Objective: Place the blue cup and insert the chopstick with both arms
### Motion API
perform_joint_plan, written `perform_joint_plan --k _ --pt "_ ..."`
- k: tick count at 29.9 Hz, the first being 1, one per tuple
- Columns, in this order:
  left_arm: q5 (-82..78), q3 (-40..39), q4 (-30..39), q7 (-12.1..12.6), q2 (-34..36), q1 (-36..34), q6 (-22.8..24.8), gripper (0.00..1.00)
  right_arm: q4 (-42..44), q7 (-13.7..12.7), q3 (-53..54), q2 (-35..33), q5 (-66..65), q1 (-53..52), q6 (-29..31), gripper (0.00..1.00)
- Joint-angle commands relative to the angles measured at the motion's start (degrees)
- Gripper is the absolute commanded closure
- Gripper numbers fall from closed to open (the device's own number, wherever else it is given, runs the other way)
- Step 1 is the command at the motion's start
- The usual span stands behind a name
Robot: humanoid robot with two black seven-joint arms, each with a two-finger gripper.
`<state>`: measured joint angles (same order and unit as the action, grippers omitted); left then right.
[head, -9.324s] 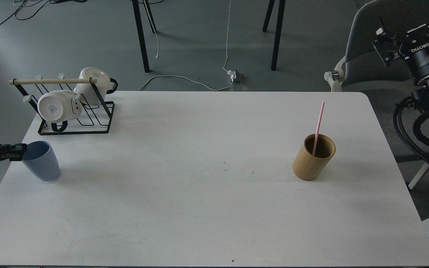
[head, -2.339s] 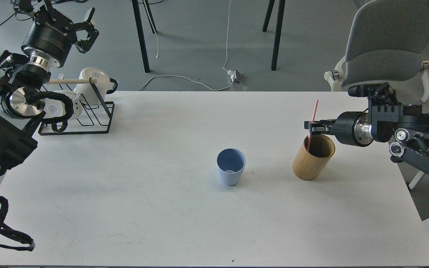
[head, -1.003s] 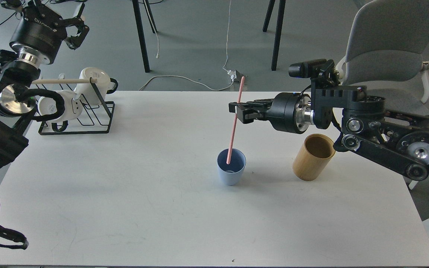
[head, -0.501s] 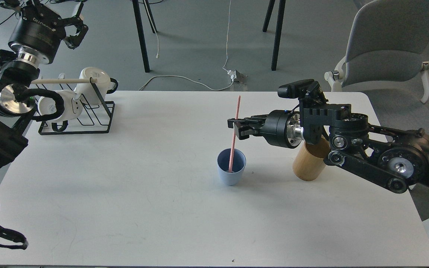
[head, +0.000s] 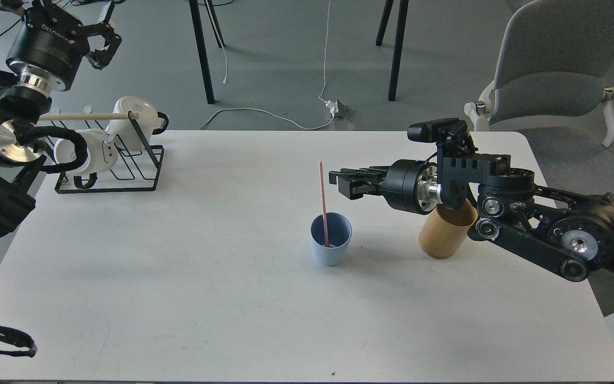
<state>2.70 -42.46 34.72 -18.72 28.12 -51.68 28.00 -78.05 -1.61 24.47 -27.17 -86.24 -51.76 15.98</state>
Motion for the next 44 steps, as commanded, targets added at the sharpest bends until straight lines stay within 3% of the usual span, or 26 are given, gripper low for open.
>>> perform_joint_plan --k 1,12,17,20,26,33,44 --pt "0.02 0.00 -0.01 0.00 0.27 0.00 0.00 0.00 0.26 0.38 7.32 -1.13 1.94 0.08 0.11 0.04" --pt "0.02 -0.08 0.08 -0.44 -0.52 0.26 0.00 0.00 10.71 0.99 27.19 -2.19 33.65 1.48 -0.24 0.01" --pt "0.02 0.00 -0.79 -0.97 -1.92 0.26 0.00 0.00 15.37 4.76 32.65 -2.19 53.34 6.05 -0.16 0.01" --pt "0.02 0.00 -1.41 -0.71 -2.98 0.00 0.00 0.00 18.80 5.56 34.94 -1.84 63.63 7.46 0.02 0.01" --pt "0.11 -0.08 -4.92 -0.27 -5.26 -0.79 0.00 0.01 30.12 5.83 37.31 -0.09 81.74 7.38 5.54 0.01" --pt "2.21 -0.08 -5.63 -0.27 -5.44 -1.23 0.00 0.00 42.27 5.39 42.24 6.07 86.07 5.88 12.02 0.01" --pt "3.71 0.09 -5.54 -0.27 -5.44 -1.14 0.00 0.00 44.83 5.48 41.71 9.85 85.98 5.09 12.02 0.01"
